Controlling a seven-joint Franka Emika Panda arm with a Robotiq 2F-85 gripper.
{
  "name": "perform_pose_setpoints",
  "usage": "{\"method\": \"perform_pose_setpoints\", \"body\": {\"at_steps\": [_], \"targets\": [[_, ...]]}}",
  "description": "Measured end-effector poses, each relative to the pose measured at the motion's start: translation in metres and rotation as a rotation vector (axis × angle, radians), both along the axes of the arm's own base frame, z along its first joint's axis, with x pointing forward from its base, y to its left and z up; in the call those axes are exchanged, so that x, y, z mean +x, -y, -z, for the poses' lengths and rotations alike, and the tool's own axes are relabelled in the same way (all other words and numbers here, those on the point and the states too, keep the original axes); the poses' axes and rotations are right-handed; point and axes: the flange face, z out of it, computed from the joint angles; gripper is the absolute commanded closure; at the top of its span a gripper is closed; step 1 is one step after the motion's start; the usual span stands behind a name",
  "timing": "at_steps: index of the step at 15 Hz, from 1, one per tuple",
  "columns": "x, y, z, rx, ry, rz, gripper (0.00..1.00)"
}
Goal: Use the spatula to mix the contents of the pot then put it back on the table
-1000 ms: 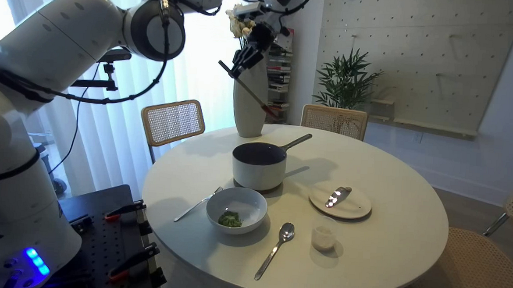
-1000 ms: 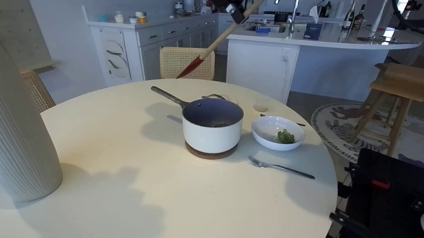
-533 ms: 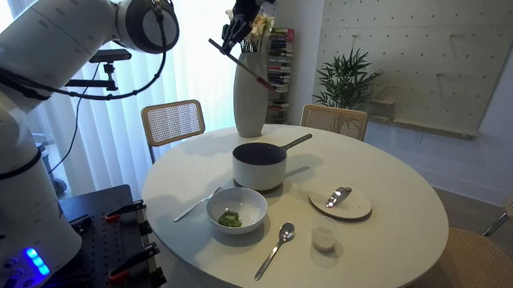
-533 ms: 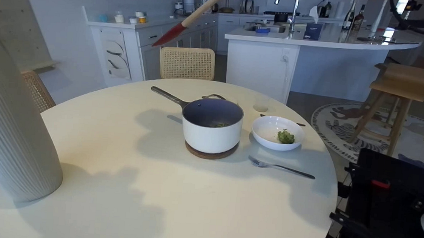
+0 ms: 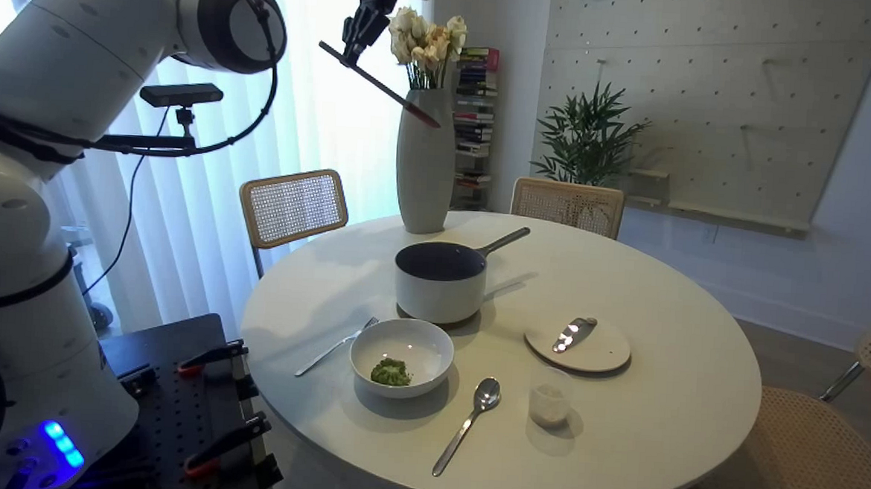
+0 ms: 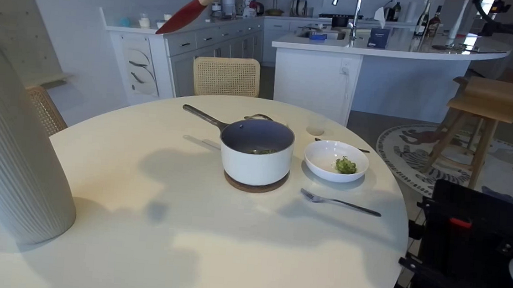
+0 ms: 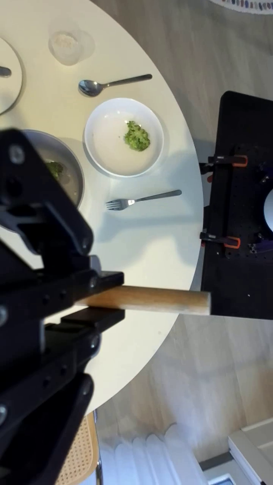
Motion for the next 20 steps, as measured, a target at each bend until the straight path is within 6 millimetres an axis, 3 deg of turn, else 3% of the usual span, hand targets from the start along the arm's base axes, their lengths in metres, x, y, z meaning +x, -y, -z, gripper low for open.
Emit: {"method": "perform_pose_setpoints", "body": {"at_steps": [5, 11, 15, 20], "targets": [[-0.033, -0.043, -0.014, 0.004, -0.049, -0.030, 0.96], [-0.072, -0.077, -0.013, -0.037, -0.234, -0.036, 0.96], [-0.078, -0.099, 0.002, -0.047, -0.317, -0.041, 0.96], [-0.074, -0.126, 0.038, -0.075, -0.389, -0.061, 0.96]]}}
